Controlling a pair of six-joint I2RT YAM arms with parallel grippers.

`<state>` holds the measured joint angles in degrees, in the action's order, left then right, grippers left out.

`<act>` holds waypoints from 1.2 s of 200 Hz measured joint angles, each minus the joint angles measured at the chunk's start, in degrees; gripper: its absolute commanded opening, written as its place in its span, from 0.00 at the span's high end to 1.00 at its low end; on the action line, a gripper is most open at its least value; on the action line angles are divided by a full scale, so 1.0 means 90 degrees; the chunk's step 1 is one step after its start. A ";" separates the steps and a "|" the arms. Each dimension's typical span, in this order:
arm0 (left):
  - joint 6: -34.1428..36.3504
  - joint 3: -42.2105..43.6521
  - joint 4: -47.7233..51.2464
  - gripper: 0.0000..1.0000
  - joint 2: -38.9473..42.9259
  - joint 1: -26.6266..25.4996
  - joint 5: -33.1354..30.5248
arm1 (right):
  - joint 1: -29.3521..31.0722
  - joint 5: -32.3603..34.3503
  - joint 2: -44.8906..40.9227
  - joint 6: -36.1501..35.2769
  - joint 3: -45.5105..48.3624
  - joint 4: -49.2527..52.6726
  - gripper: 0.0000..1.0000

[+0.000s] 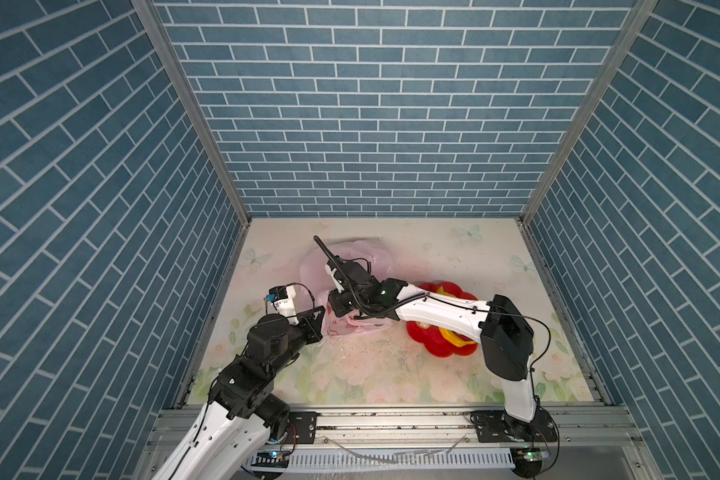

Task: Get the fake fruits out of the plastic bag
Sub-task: 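Push the right gripper deep into the bag toward the green fruit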

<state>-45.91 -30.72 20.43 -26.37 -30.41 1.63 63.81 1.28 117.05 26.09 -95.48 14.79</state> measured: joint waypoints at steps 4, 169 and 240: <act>-0.0012 0.0000 0.0000 1.00 0.0000 0.0000 0.0007 | -0.0005 -0.0034 0.0124 -0.0015 -0.0087 -0.0022 0.74; -0.0138 0.0000 0.0080 1.00 0.0175 0.0000 0.0041 | -0.0821 0.0542 0.1188 -0.0984 -0.0826 -0.0228 0.33; -0.0141 0.0007 0.0080 1.00 0.0187 0.0000 0.0039 | -0.0967 0.0398 0.1484 -0.1107 -0.1445 0.0216 0.21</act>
<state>-47.18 -30.65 21.15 -24.69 -30.41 1.98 55.11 4.86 130.41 16.12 -108.49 16.73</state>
